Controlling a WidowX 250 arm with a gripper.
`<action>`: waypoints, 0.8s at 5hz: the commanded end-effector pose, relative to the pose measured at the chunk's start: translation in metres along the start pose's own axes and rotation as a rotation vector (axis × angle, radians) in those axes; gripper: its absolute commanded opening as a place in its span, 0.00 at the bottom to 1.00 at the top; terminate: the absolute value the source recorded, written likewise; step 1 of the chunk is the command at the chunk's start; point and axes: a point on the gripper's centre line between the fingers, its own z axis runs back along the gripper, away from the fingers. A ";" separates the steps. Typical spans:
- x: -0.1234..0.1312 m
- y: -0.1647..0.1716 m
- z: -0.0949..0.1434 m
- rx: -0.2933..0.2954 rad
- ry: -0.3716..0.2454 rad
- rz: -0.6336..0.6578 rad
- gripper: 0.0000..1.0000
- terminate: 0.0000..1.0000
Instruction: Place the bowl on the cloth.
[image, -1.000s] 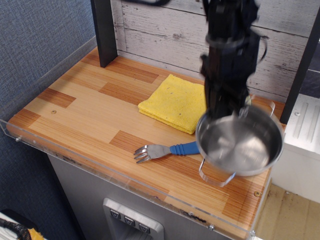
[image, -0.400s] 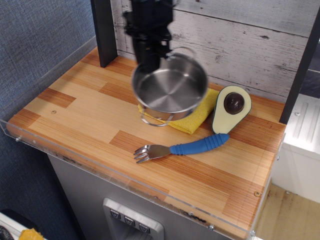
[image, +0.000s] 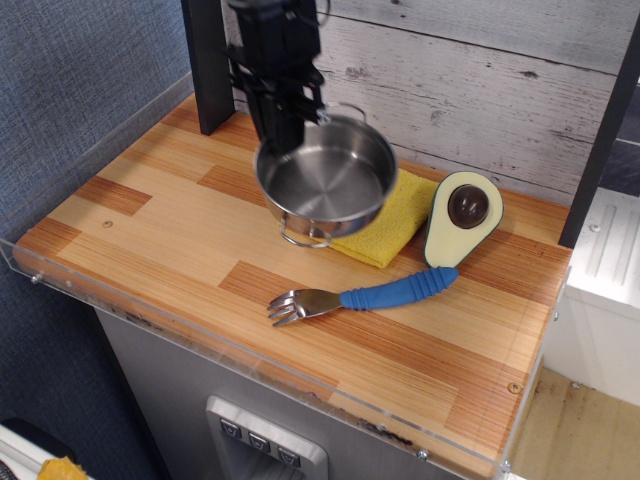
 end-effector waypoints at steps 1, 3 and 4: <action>0.025 -0.004 -0.003 0.020 -0.018 -0.058 0.00 0.00; 0.024 0.011 0.003 0.057 -0.019 -0.025 0.00 0.00; 0.023 0.016 -0.001 0.061 -0.012 -0.024 0.00 0.00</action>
